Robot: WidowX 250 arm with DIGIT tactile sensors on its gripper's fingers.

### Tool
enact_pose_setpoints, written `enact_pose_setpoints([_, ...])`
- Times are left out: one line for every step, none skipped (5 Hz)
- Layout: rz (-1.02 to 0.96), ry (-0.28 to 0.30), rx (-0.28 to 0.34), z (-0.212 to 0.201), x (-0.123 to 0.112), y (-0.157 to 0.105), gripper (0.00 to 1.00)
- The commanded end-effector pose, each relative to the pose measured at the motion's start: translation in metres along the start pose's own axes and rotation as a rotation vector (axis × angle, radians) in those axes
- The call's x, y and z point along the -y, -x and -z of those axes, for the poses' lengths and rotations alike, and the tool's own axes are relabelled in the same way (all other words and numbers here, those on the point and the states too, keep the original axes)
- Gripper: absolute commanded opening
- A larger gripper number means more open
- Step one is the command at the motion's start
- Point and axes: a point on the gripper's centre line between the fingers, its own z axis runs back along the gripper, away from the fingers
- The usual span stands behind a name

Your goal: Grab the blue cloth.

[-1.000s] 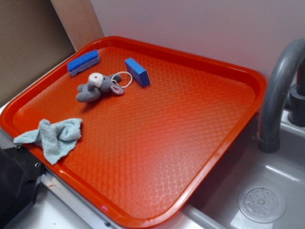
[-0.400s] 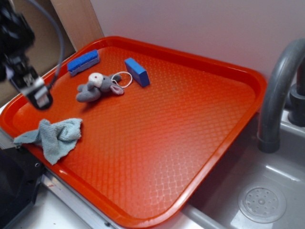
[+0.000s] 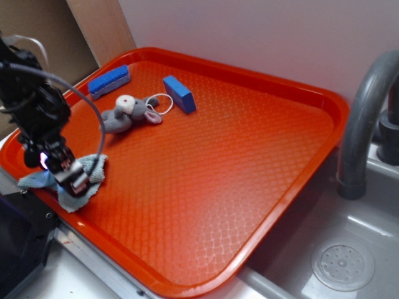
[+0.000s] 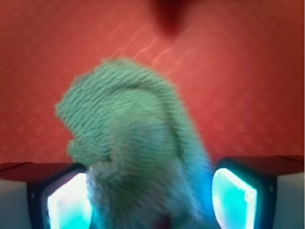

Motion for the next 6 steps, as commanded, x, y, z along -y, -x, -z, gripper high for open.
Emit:
enact_pose_setpoints([0.055, -0.006, 0.034, 0.006, 0.006, -0.002, 0.0])
enact_pose_setpoints([0.059, -0.016, 0.026, 0.007, 0.006, -0.003, 0.0])
enact_pose_setpoints([0.064, -0.025, 0.019, 0.007, 0.007, -0.006, 0.0])
enact_pose_setpoints([0.067, -0.029, 0.026, -0.003, 0.004, -0.008, 0.0])
enact_pose_setpoints([-0.07, -0.065, 0.144, -0.054, -0.008, -0.024, 0.0])
enact_pose_setpoints([-0.2, -0.081, 0.234, -0.107, -0.013, -0.041, 0.0])
